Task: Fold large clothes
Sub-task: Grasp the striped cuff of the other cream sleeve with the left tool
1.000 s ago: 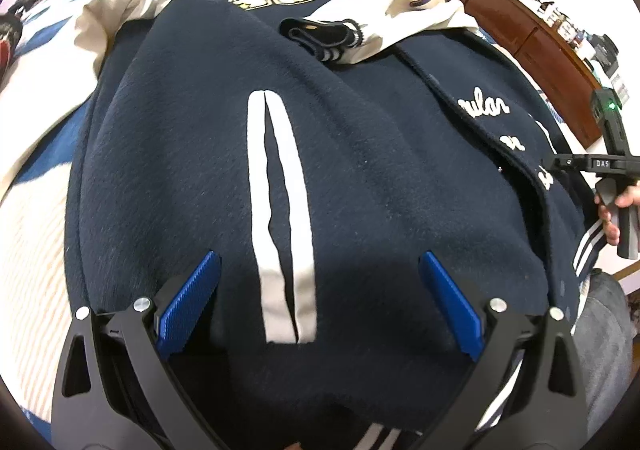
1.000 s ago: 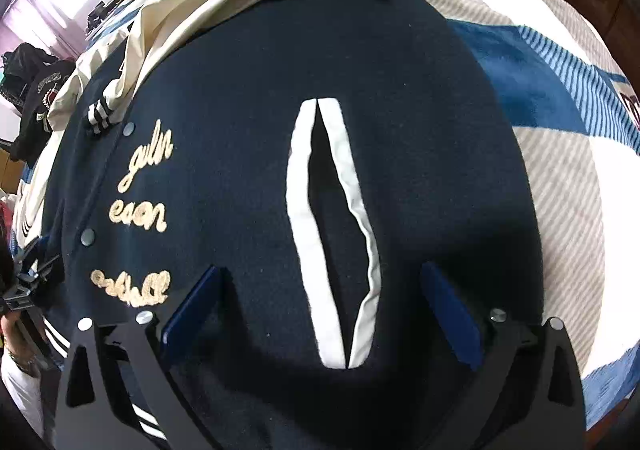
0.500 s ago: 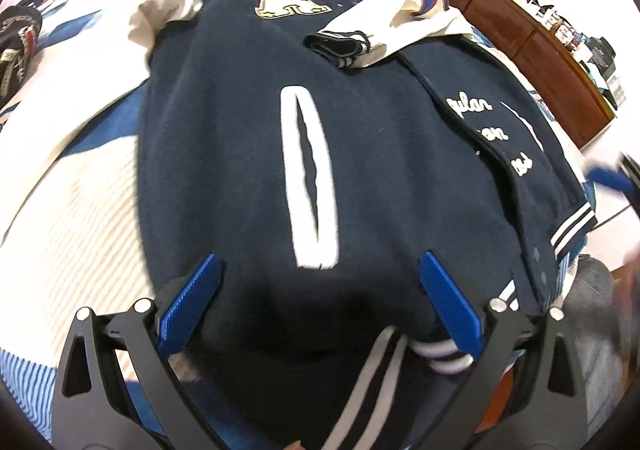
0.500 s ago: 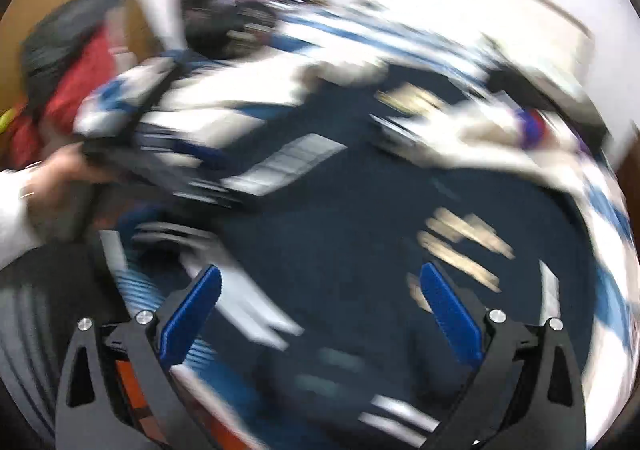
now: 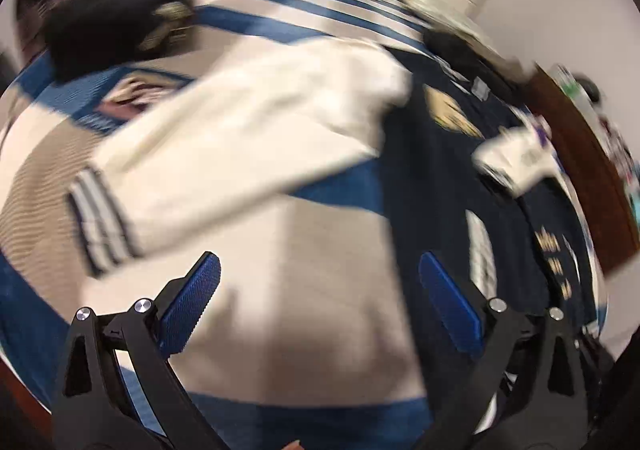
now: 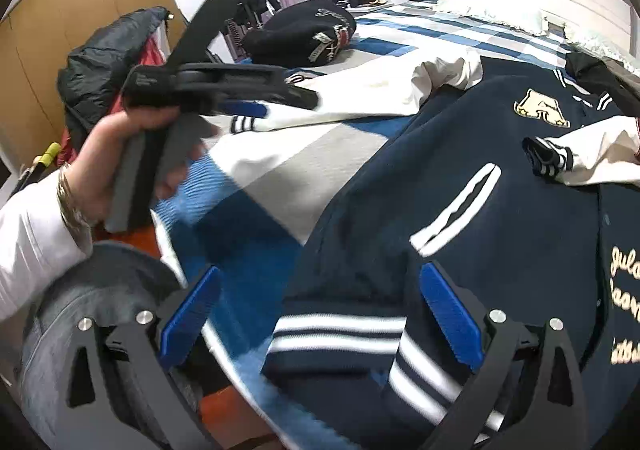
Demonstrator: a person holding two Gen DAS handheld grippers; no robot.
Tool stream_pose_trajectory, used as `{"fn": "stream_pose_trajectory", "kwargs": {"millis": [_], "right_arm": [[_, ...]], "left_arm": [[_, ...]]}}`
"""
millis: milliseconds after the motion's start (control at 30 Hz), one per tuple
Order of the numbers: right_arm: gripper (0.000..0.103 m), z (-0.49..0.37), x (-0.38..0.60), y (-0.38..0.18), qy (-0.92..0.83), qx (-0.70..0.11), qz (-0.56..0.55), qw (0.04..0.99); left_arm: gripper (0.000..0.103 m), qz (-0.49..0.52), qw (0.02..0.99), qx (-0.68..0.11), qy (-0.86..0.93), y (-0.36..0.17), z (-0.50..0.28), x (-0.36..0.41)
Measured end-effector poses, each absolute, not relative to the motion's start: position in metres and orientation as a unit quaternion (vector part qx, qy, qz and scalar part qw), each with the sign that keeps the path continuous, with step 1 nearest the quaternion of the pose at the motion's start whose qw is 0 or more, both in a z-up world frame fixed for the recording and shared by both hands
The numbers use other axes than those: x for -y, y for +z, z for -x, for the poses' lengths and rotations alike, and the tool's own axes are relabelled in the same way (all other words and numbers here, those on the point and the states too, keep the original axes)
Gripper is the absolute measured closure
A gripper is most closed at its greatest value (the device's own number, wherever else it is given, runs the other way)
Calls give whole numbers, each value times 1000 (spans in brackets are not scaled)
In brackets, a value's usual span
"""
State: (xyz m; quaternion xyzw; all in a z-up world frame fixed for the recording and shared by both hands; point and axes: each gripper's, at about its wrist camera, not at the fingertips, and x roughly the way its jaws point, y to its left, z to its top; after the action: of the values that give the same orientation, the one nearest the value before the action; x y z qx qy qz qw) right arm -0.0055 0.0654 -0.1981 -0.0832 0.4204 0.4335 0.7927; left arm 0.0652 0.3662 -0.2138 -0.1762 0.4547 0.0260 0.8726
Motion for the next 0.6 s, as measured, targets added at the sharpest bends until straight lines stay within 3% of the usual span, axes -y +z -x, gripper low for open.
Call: {"fn": "stream_pose_trajectory", "kwargs": {"millis": [333,600], "right_arm": [[5,-70,-103,-215,383,-453,97,799],[5,-101,-115,-238,373,-486,88,785]], "left_arm": [[5,319,837,-434,95,-231,-54,-521],[5,362,816,-447,56,-269,-61,-522]]}}
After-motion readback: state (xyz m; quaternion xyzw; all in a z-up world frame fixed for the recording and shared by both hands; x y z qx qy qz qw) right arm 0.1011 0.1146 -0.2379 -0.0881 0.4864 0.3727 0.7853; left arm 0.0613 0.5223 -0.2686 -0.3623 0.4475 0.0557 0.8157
